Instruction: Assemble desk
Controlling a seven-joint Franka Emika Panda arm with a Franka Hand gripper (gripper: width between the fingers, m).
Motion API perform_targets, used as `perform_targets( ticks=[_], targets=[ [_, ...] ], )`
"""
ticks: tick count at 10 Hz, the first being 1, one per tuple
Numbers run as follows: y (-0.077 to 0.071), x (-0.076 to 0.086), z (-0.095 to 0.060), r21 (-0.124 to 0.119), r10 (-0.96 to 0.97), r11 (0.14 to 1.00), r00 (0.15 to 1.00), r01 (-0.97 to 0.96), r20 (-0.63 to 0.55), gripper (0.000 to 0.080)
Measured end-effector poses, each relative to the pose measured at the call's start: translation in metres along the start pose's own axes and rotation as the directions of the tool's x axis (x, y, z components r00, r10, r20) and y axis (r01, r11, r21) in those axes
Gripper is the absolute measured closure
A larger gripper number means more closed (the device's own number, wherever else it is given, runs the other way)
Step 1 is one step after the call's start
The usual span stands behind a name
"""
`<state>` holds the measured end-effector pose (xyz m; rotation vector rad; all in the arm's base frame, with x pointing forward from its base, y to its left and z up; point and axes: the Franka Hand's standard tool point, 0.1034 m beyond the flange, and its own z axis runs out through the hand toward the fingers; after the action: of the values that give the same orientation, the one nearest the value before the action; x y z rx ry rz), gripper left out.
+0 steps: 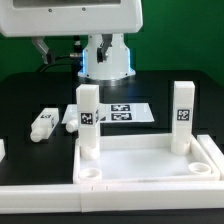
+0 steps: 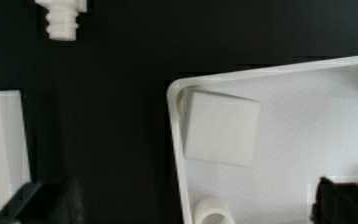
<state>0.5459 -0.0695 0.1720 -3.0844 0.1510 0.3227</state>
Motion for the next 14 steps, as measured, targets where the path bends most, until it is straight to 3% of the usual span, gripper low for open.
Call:
perform_targets(
  ticks=[1, 2, 4, 5, 9, 10, 11, 12, 14],
  targets=[
    [0.001, -0.011, 0.001, 0.005, 0.021, 1.000, 1.000, -0.021, -0.015, 0.0151],
    [0.001, -0.037, 0.012, 0.012, 0.024, 1.000, 0.999, -0.023, -0.042, 0.0151],
    [0.003, -0.078, 0.054, 0.024, 0.056, 0.998, 0.996, -0.055, -0.072, 0.0151],
    [0.002, -0.079, 0.063, 0.020, 0.060, 0.998, 0.996, -0.058, -0.067, 0.0151],
    [0.002, -0.078, 0.064, 0.019, 0.057, 0.998, 0.996, -0.056, -0.065, 0.0151],
    [0.004, -0.081, 0.079, 0.031, 0.089, 0.996, 0.990, -0.086, -0.109, 0.0151],
    [0.006, -0.101, 0.110, 0.032, 0.114, 0.993, 0.988, -0.111, -0.106, 0.0151],
    [0.006, -0.111, 0.132, 0.043, 0.150, 0.988, 0.986, -0.147, -0.080, 0.0151],
    [0.013, -0.111, 0.151, 0.080, 0.192, 0.979, 0.978, -0.186, -0.082, 0.0151]
  ],
)
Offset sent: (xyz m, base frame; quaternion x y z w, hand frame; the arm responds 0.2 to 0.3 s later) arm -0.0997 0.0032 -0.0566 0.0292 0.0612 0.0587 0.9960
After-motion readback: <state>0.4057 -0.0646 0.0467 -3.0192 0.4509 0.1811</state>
